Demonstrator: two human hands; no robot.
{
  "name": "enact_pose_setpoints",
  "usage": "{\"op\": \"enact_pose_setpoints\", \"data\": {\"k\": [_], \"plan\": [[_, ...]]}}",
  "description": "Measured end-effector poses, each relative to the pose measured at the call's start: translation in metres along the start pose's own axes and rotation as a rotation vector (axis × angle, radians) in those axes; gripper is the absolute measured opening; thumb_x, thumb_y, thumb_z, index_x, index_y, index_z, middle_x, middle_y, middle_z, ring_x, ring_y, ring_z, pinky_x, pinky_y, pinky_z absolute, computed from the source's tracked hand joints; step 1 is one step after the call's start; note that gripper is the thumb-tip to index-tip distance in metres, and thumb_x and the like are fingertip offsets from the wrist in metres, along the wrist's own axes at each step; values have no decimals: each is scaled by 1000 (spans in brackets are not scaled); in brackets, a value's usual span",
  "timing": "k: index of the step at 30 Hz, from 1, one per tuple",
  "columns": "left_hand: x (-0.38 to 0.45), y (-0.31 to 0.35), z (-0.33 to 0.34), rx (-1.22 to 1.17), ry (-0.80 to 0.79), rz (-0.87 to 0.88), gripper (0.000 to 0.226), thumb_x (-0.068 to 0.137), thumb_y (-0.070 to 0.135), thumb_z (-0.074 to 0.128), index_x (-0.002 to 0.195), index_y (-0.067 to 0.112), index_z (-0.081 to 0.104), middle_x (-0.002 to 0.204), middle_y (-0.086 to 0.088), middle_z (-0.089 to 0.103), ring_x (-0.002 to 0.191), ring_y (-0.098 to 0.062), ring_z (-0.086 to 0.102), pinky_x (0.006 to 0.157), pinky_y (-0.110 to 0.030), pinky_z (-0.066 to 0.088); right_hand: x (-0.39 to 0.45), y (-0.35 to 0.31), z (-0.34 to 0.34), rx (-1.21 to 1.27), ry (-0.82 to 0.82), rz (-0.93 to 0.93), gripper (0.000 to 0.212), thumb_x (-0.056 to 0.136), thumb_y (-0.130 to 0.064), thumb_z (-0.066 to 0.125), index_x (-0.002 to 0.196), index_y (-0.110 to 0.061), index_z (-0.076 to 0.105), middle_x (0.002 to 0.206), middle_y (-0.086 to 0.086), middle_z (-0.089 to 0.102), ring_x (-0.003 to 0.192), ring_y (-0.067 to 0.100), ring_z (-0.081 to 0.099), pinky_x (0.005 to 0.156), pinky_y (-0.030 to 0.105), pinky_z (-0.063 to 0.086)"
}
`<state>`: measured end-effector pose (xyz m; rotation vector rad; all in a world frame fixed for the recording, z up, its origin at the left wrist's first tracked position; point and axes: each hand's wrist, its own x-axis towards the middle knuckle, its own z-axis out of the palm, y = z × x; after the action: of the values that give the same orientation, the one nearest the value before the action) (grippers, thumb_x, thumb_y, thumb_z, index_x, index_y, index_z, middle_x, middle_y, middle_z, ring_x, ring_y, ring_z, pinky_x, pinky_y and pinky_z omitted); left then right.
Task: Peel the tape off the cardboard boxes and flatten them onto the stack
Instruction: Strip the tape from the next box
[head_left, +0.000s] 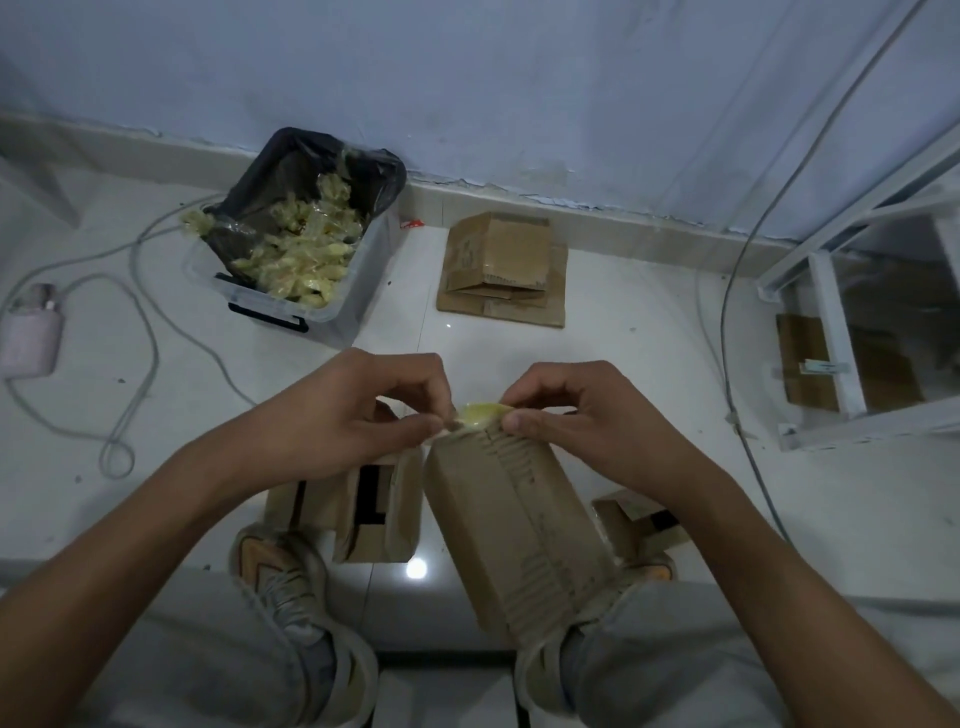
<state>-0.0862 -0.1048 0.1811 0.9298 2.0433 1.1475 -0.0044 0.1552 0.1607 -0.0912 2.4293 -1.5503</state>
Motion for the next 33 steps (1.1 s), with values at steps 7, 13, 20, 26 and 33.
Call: {"op": "enact_pose_setpoints", "data": {"k": [7,13,20,26,33], "plan": [[9,-1,16,-164,120,-87,26,102,49,54,94,30,69,90,11,65,85,-5,61,78,-19,43,2,-4,26,-147,224,-40,15,103,-21,66,89,-15,63,74,-8,69,70,11,65,63,22,50],[11,3,35,-247,240,-238,10,92,27,76,85,19,74,86,0,71,82,-15,68,75,-29,51,0,-3,36,-282,201,-27,15,107,-28,58,96,-19,55,77,-5,65,68,12,61,58,32,48],[8,-2,41,-137,349,-285,11,86,33,74,79,25,75,80,6,73,84,-14,70,82,-48,58,3,4,38,-885,145,-114,34,106,-55,33,95,-25,44,81,-9,51,57,17,52,51,32,37],[-4,-8,-4,-168,465,-336,15,93,19,73,80,24,79,79,1,75,75,-11,69,72,-35,51,6,38,-11,-919,399,16,29,108,-40,35,95,-18,48,69,-7,56,51,25,58,51,43,55],[3,-4,7,-144,438,-335,13,89,13,75,76,17,78,75,-4,73,70,-18,69,67,-36,55,4,-12,30,-469,241,-112,27,100,-56,53,101,-31,65,85,-15,66,72,4,62,67,29,55]]}}
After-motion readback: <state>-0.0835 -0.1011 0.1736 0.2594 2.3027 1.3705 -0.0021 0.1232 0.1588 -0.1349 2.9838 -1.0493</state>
